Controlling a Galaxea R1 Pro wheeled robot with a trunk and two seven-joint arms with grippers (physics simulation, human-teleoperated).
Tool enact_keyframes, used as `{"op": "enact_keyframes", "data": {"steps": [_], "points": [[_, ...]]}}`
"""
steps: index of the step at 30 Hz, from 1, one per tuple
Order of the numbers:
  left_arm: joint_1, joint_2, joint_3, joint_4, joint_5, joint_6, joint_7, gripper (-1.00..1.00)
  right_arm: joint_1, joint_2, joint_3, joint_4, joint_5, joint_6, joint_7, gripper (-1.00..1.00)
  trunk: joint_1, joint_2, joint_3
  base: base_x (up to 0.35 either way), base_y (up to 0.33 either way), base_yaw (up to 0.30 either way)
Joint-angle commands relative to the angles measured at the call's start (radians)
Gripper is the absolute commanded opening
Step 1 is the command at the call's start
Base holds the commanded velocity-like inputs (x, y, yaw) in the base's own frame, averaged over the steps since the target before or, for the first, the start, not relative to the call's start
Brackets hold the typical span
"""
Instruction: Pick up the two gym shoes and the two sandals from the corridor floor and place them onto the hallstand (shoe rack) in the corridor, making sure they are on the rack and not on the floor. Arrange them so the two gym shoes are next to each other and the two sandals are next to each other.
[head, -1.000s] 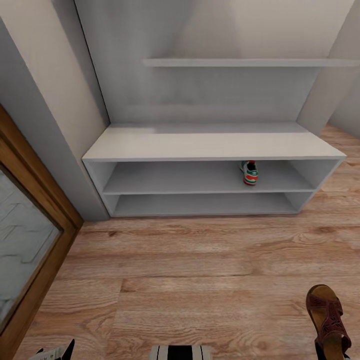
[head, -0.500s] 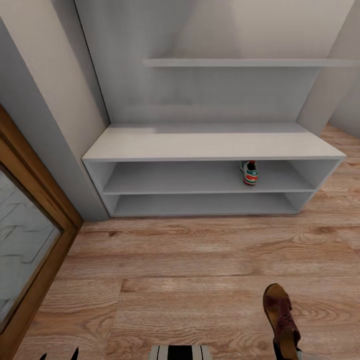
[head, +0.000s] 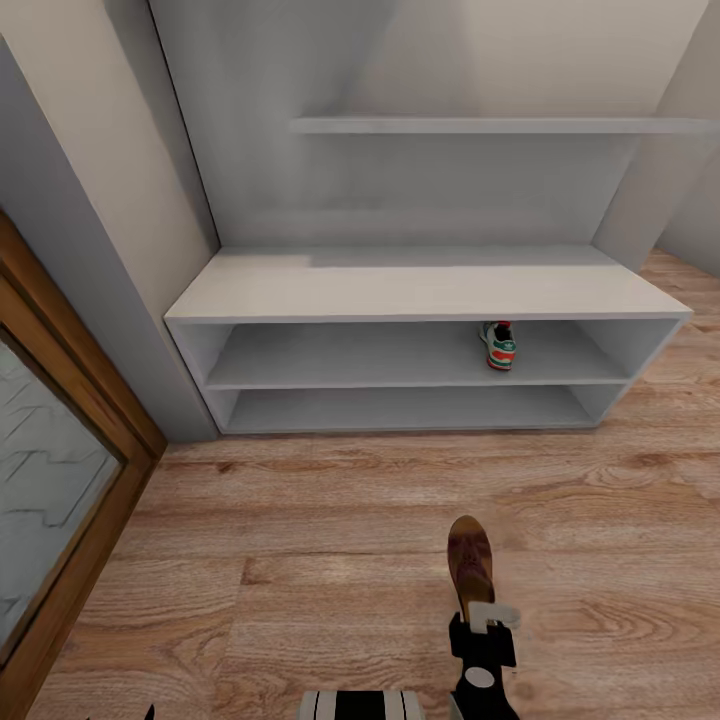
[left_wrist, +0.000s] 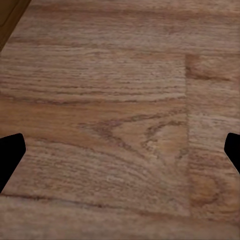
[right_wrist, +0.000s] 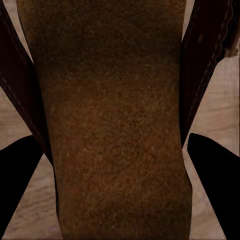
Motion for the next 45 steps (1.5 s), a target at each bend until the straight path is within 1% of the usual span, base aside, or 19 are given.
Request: {"op": "enact_keyframes", "data": {"steps": [1,6,7,9,11,13,18,28,45], "points": [[-0.001,0.0,0.008,0.002,-0.005,-0.003,-0.006,1.0,-0.004,0.001,-0.004,0.0,0.006,0.002,-0.002,-1.0,0.0,0.0,-0.001,0.0,0.0,0.0],[-0.001,-0.002,0.009,0.028,-0.005,-0.003,-0.006,1.0,-0.034,0.001,0.001,-0.006,0.005,0.013,-0.032,-1.0,0.0,0.0,-0.001,0.0,0.0,0.0],[-0.001,-0.002,0.009,0.031,-0.005,-0.003,-0.006,1.0,-0.055,0.001,0.001,-0.017,0.005,0.02,-0.042,-1.0,0.0,0.0,-0.001,0.0,0.0,0.0],[-0.001,-0.002,0.009,0.032,-0.005,-0.003,-0.006,1.0,-0.068,0.001,0.001,-0.027,0.005,0.034,-0.045,-1.0,0.0,0.0,-0.001,0.0,0.0,0.0],[-0.001,-0.002,0.009,0.033,-0.005,-0.003,-0.006,1.0,-0.087,0.001,0.001,-0.045,0.004,0.074,-0.047,-1.0,0.0,0.0,-0.001,0.0,0.0,0.0],[-0.001,-0.002,0.009,0.034,-0.005,-0.003,-0.006,1.0,-0.106,0.001,0.001,-0.069,0.004,0.138,-0.049,-1.0,0.0,0.0,-0.001,0.0,0.0,0.0],[-0.001,-0.002,0.009,0.034,-0.005,-0.003,-0.006,1.0,-0.12,0.001,0.002,-0.092,0.003,0.192,-0.049,-1.0,0.0,0.0,-0.001,0.0,0.0,0.0],[-0.001,-0.002,0.009,0.034,-0.005,-0.003,-0.006,1.0,-0.125,0.001,0.001,-0.097,0.003,0.211,-0.05,-1.0,0.0,0.0,-0.001,0.0,0.0,0.0],[-0.001,-0.001,0.009,0.036,-0.006,-0.003,-0.006,1.0,-0.126,0.001,0.004,-0.09,0.002,0.206,-0.044,-1.0,0.0,0.0,-0.001,0.0,0.0,0.0]]}}
